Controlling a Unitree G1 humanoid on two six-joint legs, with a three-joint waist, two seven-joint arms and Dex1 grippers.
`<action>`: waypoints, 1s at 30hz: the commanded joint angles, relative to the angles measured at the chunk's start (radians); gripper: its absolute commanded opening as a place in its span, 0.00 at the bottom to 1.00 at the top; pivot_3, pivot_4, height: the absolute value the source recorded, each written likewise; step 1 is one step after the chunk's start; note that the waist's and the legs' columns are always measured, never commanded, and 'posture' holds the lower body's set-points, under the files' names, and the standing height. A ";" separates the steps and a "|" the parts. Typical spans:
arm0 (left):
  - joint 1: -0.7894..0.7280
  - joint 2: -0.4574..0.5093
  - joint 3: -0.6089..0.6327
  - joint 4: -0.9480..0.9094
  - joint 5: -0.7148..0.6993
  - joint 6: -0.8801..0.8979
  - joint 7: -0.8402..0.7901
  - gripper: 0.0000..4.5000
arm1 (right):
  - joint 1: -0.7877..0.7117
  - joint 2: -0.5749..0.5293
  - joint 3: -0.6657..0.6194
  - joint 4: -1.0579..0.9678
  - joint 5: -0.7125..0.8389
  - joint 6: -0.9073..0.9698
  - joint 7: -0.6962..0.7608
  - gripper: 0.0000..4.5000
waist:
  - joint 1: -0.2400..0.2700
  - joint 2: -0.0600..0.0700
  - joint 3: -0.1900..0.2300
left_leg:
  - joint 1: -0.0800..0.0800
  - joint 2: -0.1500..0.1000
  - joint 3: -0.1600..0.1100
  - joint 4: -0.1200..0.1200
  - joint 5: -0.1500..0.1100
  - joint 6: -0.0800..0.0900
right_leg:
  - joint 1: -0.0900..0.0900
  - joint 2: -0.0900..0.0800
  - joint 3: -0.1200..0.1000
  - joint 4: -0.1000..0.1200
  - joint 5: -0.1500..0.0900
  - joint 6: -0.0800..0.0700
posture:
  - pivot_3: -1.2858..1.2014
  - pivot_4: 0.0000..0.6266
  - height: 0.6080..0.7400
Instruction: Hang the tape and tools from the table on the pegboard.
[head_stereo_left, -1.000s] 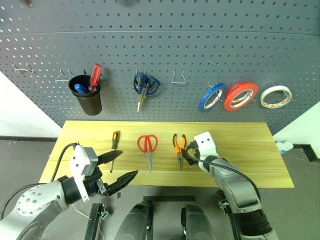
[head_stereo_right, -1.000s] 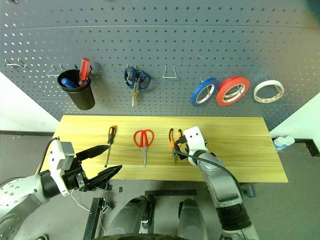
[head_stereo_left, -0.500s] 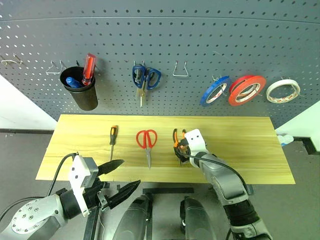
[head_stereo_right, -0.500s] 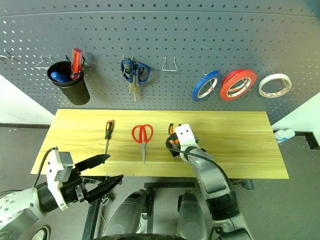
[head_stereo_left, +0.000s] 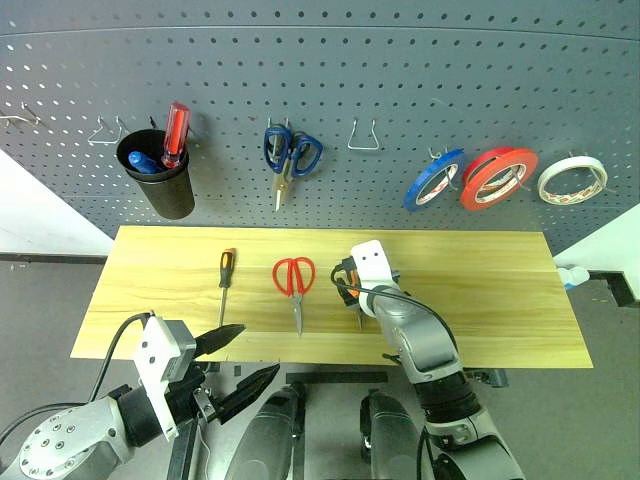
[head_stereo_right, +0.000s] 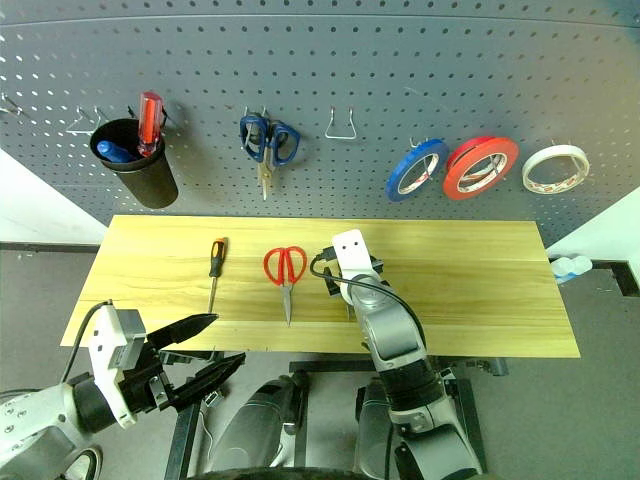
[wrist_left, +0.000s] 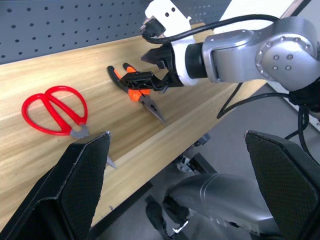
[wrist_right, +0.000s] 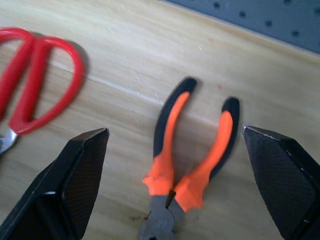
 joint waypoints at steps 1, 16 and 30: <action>0.007 -0.002 -0.003 -0.032 -0.002 -0.019 0.002 1.00 | -0.043 0.070 -0.049 -0.058 0.001 0.121 -0.053 0.99 | 0.000 0.000 0.000 | 0.000 0.000 0.000 0.000 0.000 0.000 | -0.001 0.000 0.000 0.000 0.000 0.000 | 0.52 0.53 0.55; 0.006 -0.001 -0.012 -0.040 -0.012 -0.017 0.013 1.00 | -0.118 0.161 -0.081 0.030 0.026 0.225 -0.088 0.99 | -0.001 0.003 0.002 | -0.008 0.000 0.000 -0.001 0.001 -0.001 | -0.010 0.000 0.000 0.001 0.003 0.005 | 0.52 0.53 0.55; 0.016 -0.004 -0.018 -0.053 -0.014 -0.016 0.020 1.00 | -0.190 0.163 -0.099 0.132 0.033 0.177 -0.127 0.99 | -0.002 0.004 0.002 | -0.008 0.000 0.000 -0.001 0.001 -0.001 | -0.010 0.000 0.000 0.001 0.003 0.005 | 0.52 0.54 0.55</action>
